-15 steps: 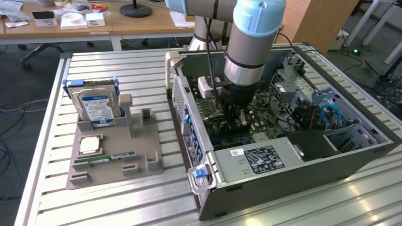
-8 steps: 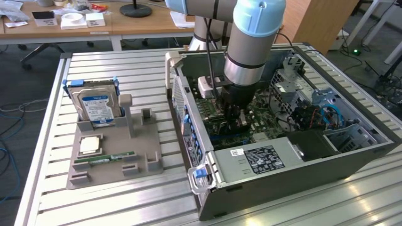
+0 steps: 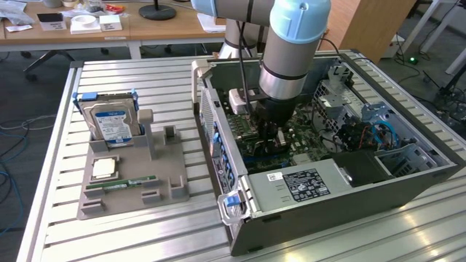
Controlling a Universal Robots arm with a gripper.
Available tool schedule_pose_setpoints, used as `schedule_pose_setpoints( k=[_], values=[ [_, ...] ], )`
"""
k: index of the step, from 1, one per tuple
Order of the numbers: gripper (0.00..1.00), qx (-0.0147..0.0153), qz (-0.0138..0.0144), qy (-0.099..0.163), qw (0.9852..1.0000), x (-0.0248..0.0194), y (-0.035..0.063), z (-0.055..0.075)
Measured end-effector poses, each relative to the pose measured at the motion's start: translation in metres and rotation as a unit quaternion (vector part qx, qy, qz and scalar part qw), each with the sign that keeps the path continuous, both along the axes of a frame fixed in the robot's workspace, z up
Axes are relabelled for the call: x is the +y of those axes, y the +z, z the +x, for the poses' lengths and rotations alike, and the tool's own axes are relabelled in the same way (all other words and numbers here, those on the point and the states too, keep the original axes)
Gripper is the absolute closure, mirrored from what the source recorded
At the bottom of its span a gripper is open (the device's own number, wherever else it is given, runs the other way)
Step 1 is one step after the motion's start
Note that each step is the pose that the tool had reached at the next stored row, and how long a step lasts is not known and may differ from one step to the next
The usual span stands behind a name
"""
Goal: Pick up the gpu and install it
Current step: 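Insert the gpu into the slot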
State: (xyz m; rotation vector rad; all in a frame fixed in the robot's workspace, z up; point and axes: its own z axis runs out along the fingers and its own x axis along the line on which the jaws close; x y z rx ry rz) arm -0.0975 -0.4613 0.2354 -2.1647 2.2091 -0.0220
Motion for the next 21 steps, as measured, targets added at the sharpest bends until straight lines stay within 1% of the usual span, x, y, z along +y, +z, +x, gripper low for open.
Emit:
schedule_pose_setpoints(
  k=[1,2,3,4,8,10,14,21],
  values=[
    [0.61,0.0000,0.0001,0.000,1.0000,0.0000,-0.0001,0.000],
    [0.55,0.0000,0.0000,0.000,1.0000,-0.0001,0.0000,0.000],
    [0.55,0.0000,0.0000,0.000,1.0000,0.0000,0.0000,0.000],
    [0.49,0.0000,0.0000,0.000,1.0000,-0.0001,0.0000,0.000],
    [0.49,0.0000,0.0000,0.000,1.0000,0.0000,0.0001,0.000],
    [0.49,0.0001,-0.0002,0.000,1.0000,-0.0001,0.0021,0.000],
    [0.49,0.0001,0.0000,0.000,1.0000,0.0000,0.0106,0.000],
    [0.49,0.0000,0.0000,0.000,1.0000,-0.0001,0.0312,0.000]
  ],
)
